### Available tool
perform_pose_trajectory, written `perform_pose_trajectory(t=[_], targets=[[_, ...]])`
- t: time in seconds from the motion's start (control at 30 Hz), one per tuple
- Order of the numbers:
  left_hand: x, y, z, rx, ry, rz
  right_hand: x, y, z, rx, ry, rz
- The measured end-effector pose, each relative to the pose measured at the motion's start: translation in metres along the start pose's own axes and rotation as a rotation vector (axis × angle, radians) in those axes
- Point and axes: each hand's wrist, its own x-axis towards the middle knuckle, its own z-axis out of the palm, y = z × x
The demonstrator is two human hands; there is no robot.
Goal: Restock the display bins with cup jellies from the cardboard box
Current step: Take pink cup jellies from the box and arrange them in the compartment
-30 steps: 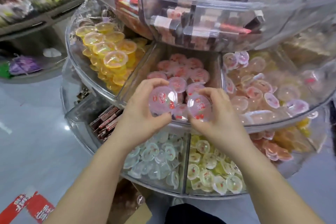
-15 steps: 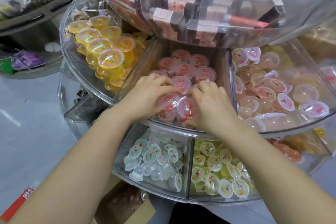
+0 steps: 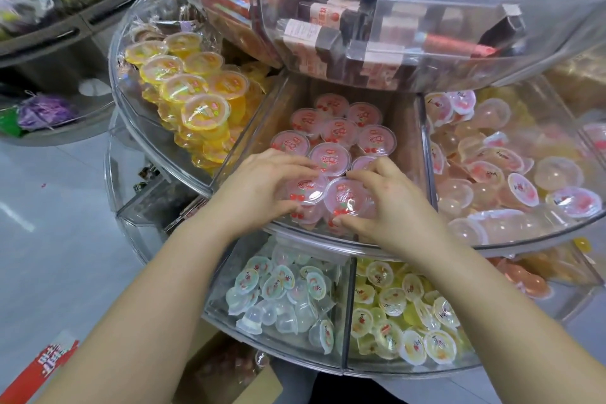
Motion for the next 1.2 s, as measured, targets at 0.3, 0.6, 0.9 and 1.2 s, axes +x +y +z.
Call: perform_pose_trajectory(t=[0.3, 0.6, 0.9, 1.2], targets=[[-0.008, 0.005, 0.0, 0.038, 0.082, -0.022, -0.009, -0.003, -0.002, 0.108, 0.04, -0.016], [-0.145, 0.008, 0.01, -0.413, 0.675, -0.403, -0.034, -0.083, 0.01, 0.541, 0.034, -0.344], [-0.354, -0.067, 0.158, -0.708, 0.908, -1.269, -0.082, -0.144, 0.265, 0.28, -0.798, -0.358], [-0.436, -0.208, 0.431, -0.965, 0.505, -1.6, -0.112, -0.068, 0.604, -0.084, -1.169, -0.089]])
